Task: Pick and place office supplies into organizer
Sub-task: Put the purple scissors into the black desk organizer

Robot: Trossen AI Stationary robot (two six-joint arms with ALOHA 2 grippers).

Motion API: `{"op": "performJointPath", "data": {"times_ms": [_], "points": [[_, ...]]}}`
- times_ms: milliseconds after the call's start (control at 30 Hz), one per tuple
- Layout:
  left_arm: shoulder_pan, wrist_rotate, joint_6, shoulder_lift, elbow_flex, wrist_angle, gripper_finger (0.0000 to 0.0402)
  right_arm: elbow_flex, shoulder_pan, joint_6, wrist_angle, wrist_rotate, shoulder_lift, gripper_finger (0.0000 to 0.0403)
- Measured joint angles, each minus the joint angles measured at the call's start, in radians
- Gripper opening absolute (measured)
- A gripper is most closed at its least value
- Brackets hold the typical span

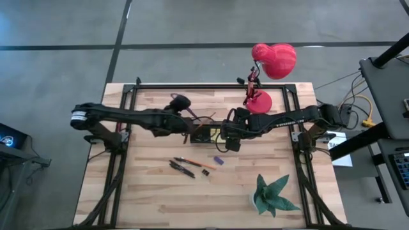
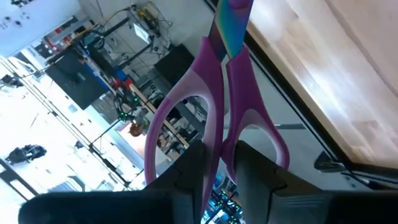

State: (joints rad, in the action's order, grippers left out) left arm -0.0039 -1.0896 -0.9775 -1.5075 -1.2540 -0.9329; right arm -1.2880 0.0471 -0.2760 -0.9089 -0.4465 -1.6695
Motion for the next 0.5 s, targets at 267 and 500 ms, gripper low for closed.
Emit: {"op": "performJointPath", "data": {"times_ms": [267, 500], "points": [[-0.017, 0.000, -0.062, -0.097, -0.092, -0.015, 0.0051, 0.001, 0.000, 0.014, -0.003, 0.001, 0.000, 0.0203], [-0.059, 0.015, -0.072, -0.149, -0.105, -0.040, 0.0051, 0.001, 0.000, 0.019, -0.021, 0.001, 0.000, 0.0203]]}}
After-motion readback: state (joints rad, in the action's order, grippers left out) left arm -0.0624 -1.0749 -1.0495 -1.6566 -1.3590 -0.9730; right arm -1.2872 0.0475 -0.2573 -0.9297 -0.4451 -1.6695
